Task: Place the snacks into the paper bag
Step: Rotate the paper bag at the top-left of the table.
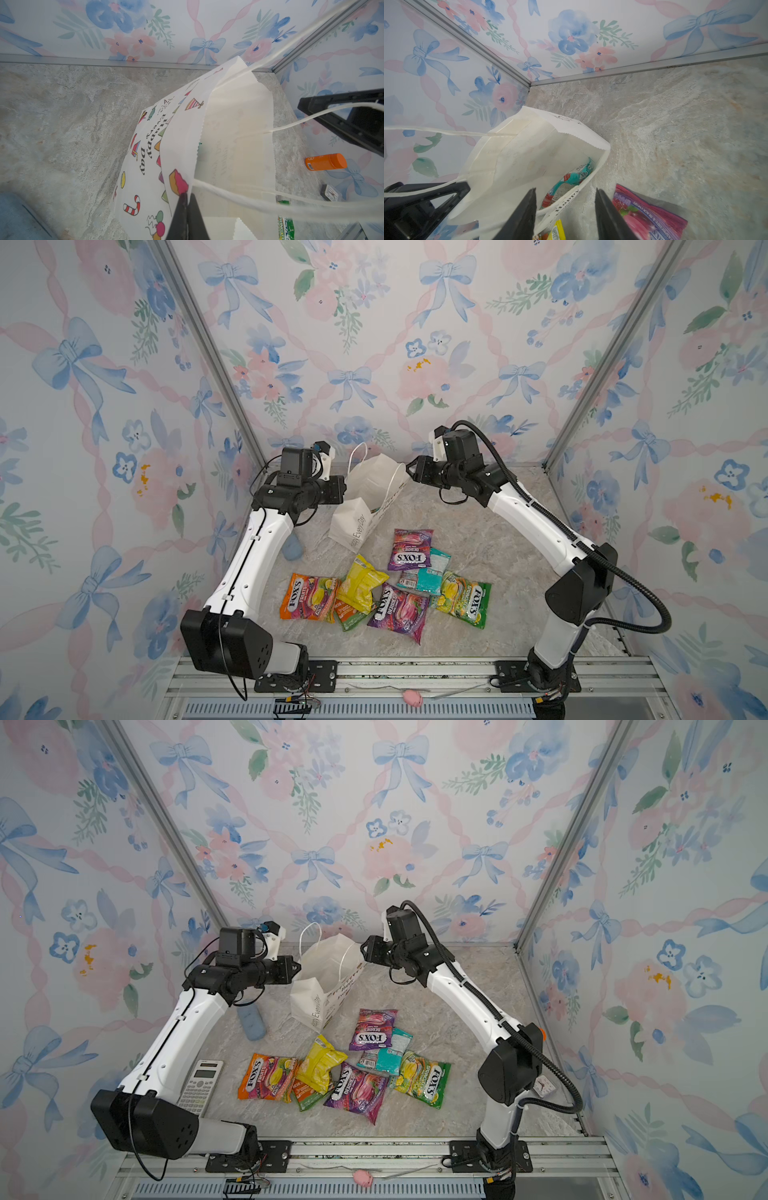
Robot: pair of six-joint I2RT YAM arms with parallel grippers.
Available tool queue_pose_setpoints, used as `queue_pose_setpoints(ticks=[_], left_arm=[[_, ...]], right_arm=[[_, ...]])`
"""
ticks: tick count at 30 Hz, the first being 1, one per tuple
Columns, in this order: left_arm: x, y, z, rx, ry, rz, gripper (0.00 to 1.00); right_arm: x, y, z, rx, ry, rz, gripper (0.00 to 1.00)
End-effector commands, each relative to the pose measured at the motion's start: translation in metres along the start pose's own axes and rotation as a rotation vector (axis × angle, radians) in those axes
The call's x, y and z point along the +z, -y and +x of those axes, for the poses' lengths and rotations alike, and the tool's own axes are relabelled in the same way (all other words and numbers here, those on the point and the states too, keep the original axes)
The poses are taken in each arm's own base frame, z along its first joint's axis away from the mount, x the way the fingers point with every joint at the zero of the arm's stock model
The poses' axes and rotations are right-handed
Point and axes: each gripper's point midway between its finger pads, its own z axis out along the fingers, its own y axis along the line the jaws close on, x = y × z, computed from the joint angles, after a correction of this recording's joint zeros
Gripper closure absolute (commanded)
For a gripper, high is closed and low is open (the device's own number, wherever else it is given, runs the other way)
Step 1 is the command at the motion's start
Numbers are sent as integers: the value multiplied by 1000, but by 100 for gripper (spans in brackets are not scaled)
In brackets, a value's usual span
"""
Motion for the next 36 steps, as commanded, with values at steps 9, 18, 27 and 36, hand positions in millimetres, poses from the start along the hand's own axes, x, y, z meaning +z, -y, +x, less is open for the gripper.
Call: queue_pose_setpoints(ticks=[9, 18, 27, 36], left_arm=[[4, -26, 8, 10, -13, -90, 100], [7, -38, 15, 15, -46, -142, 96], [1, -39, 0, 15, -11, -156, 51], [6, -44, 2, 6, -31, -160, 61]], right_arm=[[21, 0, 20, 40, -55, -25, 51], [48, -17, 10, 44, -67, -75, 48], [65, -28, 3, 51, -71, -112, 47], [64, -39, -7, 12, -79, -134, 47]])
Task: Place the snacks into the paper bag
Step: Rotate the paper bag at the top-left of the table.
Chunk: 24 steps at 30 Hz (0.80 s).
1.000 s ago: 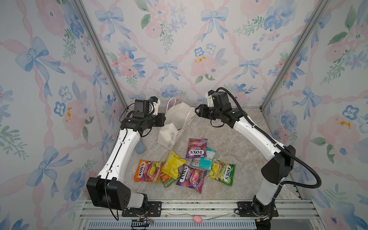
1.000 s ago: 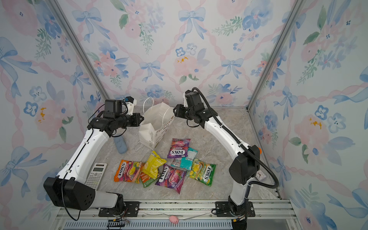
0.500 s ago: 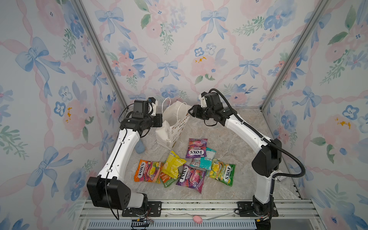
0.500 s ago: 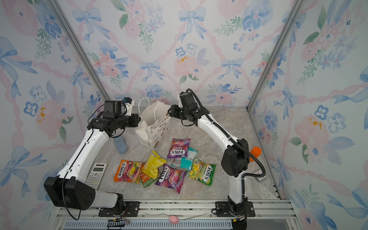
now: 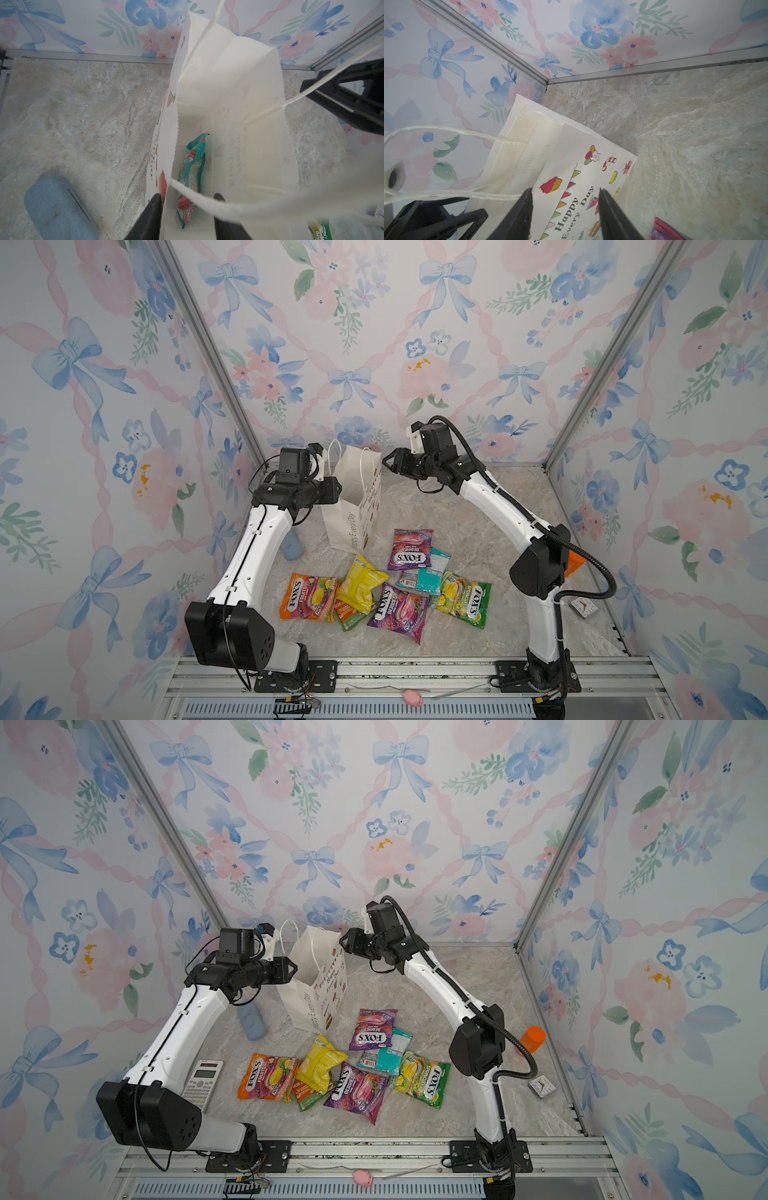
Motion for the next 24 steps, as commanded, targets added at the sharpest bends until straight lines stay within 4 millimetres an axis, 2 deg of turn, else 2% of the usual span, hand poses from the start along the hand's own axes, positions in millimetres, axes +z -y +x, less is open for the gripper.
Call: queue_pose_setpoints(ticks=[1, 6, 9, 14, 17, 21, 24], left_arm=[[-4, -4, -2, 2, -9, -16, 62], [-12, -7, -11, -3, 22, -26, 61], [-15, -10, -17, -12, 38, -32, 53], [-10, -13, -15, -18, 26, -35, 51], [-7, -19, -14, -21, 19, -53, 54], [-6, -20, -13, -23, 12, -45, 62], [-5, -20, -10, -23, 5, -44, 67]], right_arm=[[-10, -6, 3, -23, -30, 8, 47], [-40, 11, 6, -47, -8, 40, 47], [-58, 31, 21, -35, -15, 79, 47], [-85, 76, 71, 5, -87, 167, 47], [-100, 95, 101, 15, -133, 216, 47], [-104, 115, 139, 65, -199, 241, 48], [-99, 130, 167, 122, -248, 253, 48]])
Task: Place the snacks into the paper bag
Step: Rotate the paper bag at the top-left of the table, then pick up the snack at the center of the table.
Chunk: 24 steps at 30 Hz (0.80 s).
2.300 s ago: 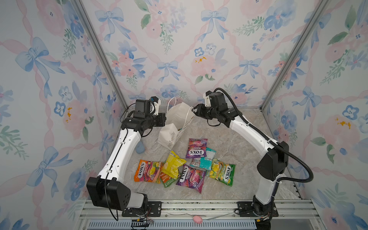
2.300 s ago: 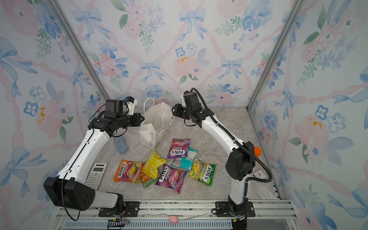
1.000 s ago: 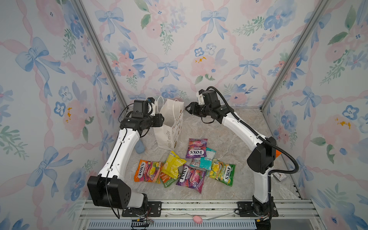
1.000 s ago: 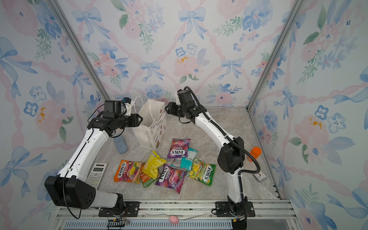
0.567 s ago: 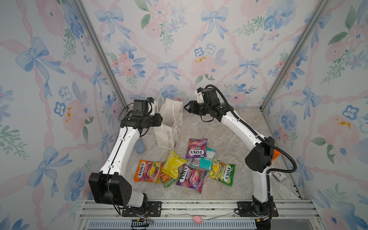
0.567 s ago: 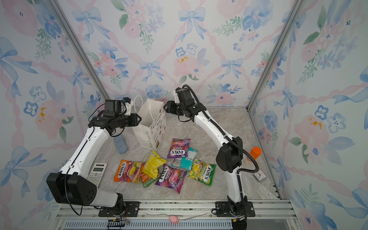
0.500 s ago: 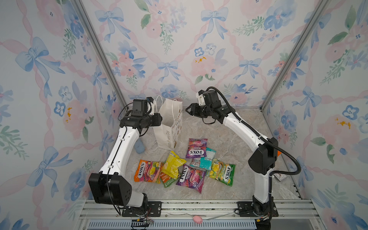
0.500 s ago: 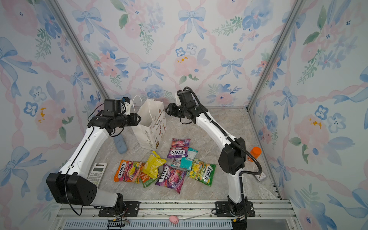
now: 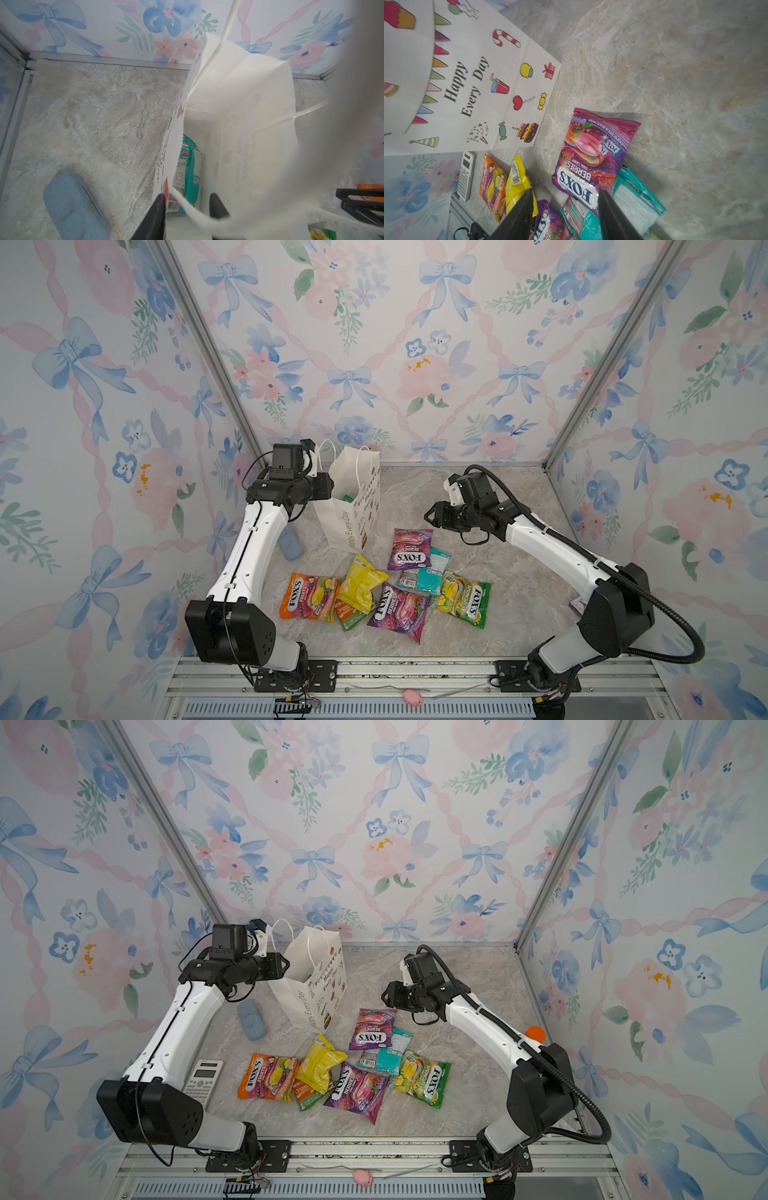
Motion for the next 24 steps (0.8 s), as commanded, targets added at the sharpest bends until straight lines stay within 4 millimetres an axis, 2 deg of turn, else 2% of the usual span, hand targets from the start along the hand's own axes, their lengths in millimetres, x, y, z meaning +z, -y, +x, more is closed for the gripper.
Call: queue_pose_setpoints(ticks=[1, 4, 10, 15, 24], left_arm=[[1, -2, 2, 6, -13, -1, 69], [2, -2, 4, 6, -20, 4, 75], [4, 0, 5, 5, -27, 19, 93], [4, 2, 5, 4, -28, 31, 100], [2, 13, 3, 4, -26, 83, 100]], right_arm=[[13, 11, 24, 57, -53, -3, 48], [25, 23, 41, 82, -105, 13, 48], [49, 38, 61, 155, -166, -2, 48], [71, 45, 72, 183, -207, -7, 48], [92, 51, 74, 228, -217, -17, 50]])
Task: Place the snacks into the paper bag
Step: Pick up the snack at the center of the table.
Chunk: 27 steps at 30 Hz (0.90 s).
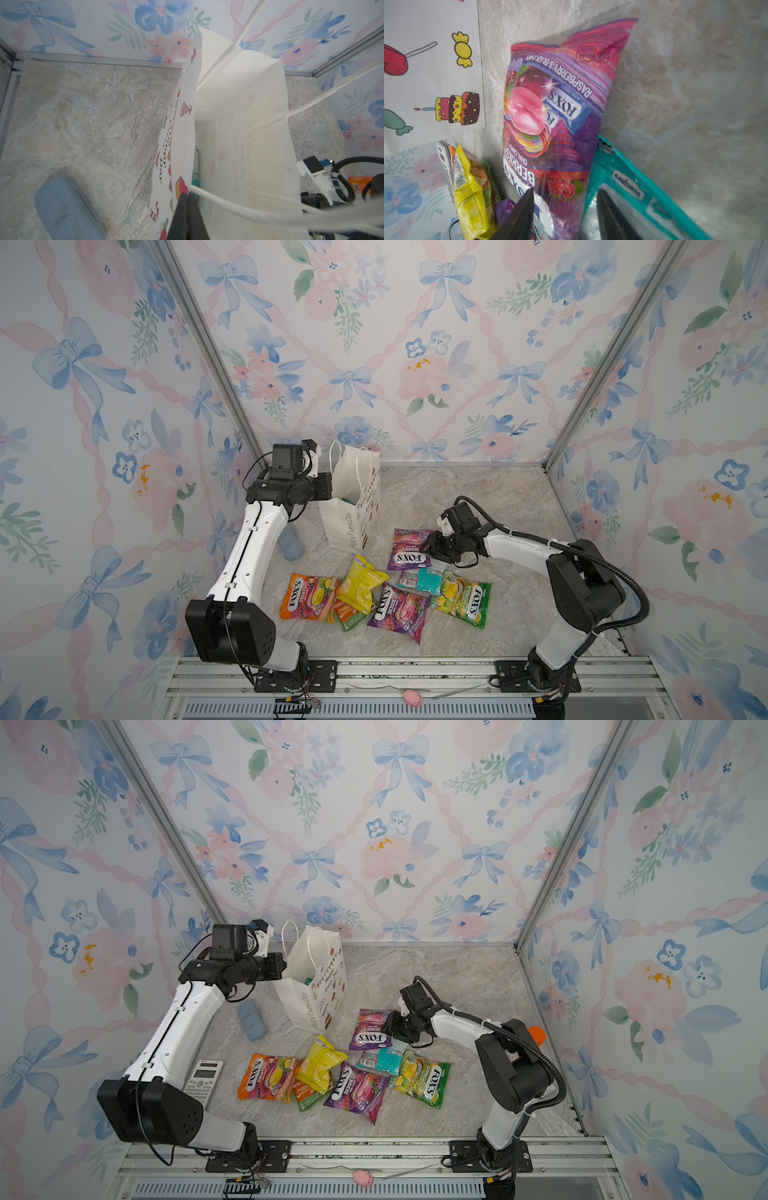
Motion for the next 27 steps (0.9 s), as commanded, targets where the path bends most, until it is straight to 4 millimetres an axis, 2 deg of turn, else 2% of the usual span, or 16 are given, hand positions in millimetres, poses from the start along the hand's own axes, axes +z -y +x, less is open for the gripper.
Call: queue_pose_setpoints(ticks=[1, 4, 7, 10, 11, 14, 17, 19, 22, 27], left_arm=[[1, 7, 2, -4, -16, 41, 100], [-1, 9, 1, 1, -11, 46, 100], [-4, 11, -1, 7, -3, 51, 100], [-7, 14, -4, 10, 7, 56, 100], [-9, 15, -5, 12, 11, 61, 100], [-11, 18, -6, 16, 15, 71, 100], [-11, 19, -6, 18, 15, 74, 100], [-11, 21, -7, 19, 17, 78, 100], [-13, 26, -7, 23, 20, 89, 100], [-14, 32, -9, 33, 25, 96, 100]], right_arm=[[12, 4, -1, 39, -11, -21, 51], [17, 3, -4, 58, -11, -38, 58], [17, -2, -9, 67, 4, -61, 74], [5, -13, -19, 52, 38, -90, 92], [0, -19, -22, 44, 48, -97, 94], [-26, -38, -34, -4, 96, -109, 100], [-57, -59, -50, -59, 160, -120, 100], [-88, -80, -66, -99, 237, -147, 100], [-122, -105, -85, -138, 327, -182, 100], [-166, -144, -113, -194, 451, -232, 100]])
